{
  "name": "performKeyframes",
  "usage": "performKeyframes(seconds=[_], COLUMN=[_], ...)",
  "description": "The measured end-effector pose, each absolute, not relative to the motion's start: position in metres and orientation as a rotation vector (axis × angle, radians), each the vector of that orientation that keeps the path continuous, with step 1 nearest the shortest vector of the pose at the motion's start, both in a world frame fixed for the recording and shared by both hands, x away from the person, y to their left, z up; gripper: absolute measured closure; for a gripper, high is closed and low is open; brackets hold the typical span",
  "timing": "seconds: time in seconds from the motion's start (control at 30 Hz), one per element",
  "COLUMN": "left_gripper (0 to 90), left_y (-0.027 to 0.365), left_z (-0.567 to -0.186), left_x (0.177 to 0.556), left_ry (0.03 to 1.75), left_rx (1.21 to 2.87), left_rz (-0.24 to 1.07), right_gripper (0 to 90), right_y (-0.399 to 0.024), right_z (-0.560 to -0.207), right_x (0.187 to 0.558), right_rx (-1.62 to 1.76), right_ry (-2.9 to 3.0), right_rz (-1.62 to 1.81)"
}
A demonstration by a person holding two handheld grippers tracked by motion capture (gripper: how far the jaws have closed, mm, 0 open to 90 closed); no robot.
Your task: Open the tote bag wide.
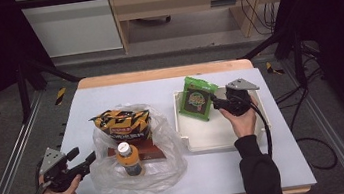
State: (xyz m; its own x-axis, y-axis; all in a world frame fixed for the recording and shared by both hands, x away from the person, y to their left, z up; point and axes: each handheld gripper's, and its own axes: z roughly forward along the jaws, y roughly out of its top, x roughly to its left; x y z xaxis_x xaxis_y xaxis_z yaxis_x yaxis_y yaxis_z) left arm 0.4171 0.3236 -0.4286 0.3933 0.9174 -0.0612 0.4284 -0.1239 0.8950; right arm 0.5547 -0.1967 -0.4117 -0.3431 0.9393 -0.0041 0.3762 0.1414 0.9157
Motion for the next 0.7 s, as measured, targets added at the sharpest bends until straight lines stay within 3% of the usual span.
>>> performKeyframes(seconds=[0.13, 0.33, 0.5, 0.7], left_gripper=[33.2, 33.3, 33.5, 33.5], left_y=[0.323, 0.324, 0.324, 0.323], left_z=[-0.428, -0.428, -0.428, -0.428], left_x=[0.416, 0.416, 0.416, 0.416], left_ry=[1.186, 1.185, 1.185, 1.179], left_rx=[1.721, 1.721, 1.722, 1.727], left_rz=[0.664, 0.663, 0.663, 0.663], right_gripper=[58.7, 76.8, 83.2, 83.9], right_y=[-0.192, -0.187, -0.185, -0.184], right_z=[-0.417, -0.43, -0.435, -0.439], right_x=[0.549, 0.558, 0.567, 0.573], right_rx=[1.256, 1.303, 1.323, 1.309], right_ry=[1.827, 1.882, 1.847, 1.812], right_rz=[1.221, 1.217, 1.244, 1.272])
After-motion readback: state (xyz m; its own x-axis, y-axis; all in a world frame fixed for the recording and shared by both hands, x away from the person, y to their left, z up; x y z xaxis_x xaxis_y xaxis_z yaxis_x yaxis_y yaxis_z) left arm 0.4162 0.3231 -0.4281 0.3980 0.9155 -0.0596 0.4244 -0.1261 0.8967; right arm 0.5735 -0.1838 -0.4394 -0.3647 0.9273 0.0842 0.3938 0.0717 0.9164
